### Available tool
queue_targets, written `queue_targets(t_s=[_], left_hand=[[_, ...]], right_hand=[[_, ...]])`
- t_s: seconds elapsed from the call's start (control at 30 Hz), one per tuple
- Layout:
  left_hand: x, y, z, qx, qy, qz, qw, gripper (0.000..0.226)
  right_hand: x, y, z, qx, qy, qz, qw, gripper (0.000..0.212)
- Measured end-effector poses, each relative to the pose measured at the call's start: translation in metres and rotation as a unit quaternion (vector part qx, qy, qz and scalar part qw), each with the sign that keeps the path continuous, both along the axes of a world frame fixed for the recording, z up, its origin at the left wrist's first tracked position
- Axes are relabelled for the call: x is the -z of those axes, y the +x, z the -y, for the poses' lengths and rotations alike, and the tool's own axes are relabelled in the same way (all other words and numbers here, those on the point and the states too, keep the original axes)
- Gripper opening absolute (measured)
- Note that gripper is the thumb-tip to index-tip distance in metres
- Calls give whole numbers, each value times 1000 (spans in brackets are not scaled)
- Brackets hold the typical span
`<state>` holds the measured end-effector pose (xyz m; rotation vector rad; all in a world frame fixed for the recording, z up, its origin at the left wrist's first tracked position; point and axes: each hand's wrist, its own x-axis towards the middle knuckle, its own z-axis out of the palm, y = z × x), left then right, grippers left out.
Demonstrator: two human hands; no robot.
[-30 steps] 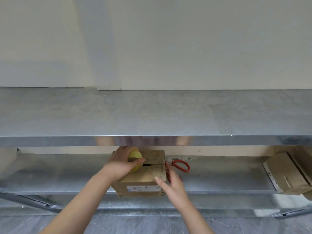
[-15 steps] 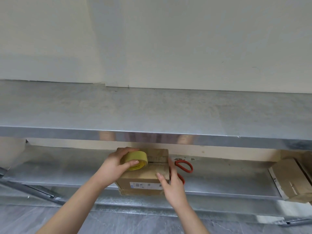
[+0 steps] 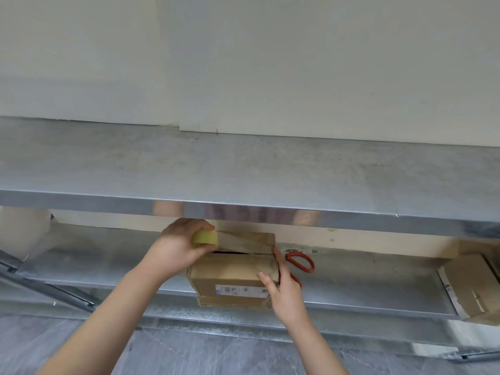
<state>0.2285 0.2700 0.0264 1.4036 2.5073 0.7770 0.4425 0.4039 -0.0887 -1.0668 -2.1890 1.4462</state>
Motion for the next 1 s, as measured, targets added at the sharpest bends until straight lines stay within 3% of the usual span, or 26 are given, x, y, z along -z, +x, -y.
queue_targets(t_s=[0.07, 0.23, 0.4, 0.53, 0.63, 0.77, 0.83, 0.9, 1.0], left_hand=[[-1, -5, 2, 24, -22, -84, 996, 38], [3, -1, 9, -8, -59, -81, 995, 32], [-1, -4, 17, -53, -57, 77, 994, 28], [-2, -12, 20, -44, -57, 152, 986, 22], [-2, -19, 21, -26, -87, 76, 993, 26], [6, -20, 26, 5, -94, -133, 987, 25], [13, -21, 28, 23, -98, -193, 976, 27], [15, -25, 29, 27, -83, -162, 983, 27], [8, -41, 33, 25, -70, 39, 997, 25]], right_hand=[[1, -1, 1, 2, 11, 5, 1000, 70], [4, -3, 2, -3, 29, 20, 999, 72], [4, -2, 2, -10, 37, 42, 998, 75], [5, 0, 1, -27, 55, 54, 997, 75], [6, -1, -2, -31, 80, 73, 994, 75], [5, -3, -2, -31, 87, 84, 992, 74], [5, -4, -1, -24, 92, 83, 992, 74], [5, -6, 0, -18, 94, 80, 992, 74], [4, -8, 1, -8, 85, 77, 993, 73]])
